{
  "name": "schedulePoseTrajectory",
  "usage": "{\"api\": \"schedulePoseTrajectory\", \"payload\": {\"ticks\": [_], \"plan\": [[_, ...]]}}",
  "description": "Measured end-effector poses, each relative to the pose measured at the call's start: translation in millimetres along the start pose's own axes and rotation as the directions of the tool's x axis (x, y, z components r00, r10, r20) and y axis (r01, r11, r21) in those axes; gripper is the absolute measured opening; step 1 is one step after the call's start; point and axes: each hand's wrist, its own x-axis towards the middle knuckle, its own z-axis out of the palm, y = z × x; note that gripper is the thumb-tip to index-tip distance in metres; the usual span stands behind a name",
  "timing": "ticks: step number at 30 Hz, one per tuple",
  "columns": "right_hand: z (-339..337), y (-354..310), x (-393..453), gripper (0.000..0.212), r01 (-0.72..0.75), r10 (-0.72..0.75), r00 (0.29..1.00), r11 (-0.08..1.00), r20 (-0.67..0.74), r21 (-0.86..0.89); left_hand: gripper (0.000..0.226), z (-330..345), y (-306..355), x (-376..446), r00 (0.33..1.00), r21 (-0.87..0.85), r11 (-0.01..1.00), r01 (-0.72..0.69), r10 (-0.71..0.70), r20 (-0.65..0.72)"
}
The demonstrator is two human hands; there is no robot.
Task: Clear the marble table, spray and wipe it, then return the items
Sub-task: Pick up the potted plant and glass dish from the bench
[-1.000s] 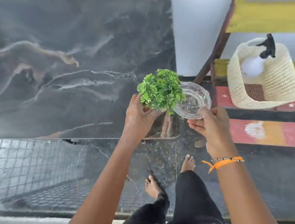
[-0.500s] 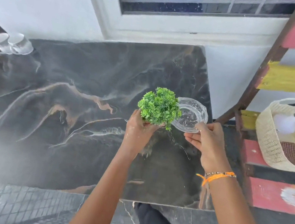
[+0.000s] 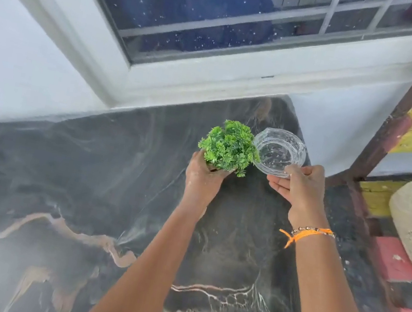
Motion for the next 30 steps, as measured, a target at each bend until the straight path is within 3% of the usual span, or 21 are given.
{"api": "schedulePoseTrajectory", "payload": {"ticks": [9, 14, 22, 30], "plan": [[37, -22, 71, 0.023, 0.058, -0.06, 0.995, 0.998, -0.083, -0.025, 0.061, 27, 38, 72, 0.998, -0.078, 0.995, 0.06, -0.058, 0.028], [49, -33, 86, 0.023, 0.041, -0.046, 0.99, 0.998, -0.134, -0.041, 0.088, 31, 44, 93, 0.989, -0.079, 0.988, 0.135, -0.129, 0.077], [66, -31, 91, 0.019, 0.013, -0.012, 0.994, 1.0, -0.107, 0.009, 0.077, 34, 50, 98, 0.999, -0.019, 0.999, 0.028, -0.028, -0.015], [69, -30, 101, 0.028, -0.023, 0.02, 0.999, 0.997, -0.048, -0.079, 0.073, 38, 48, 97, 0.997, -0.052, 0.999, -0.011, 0.007, -0.08]]}}
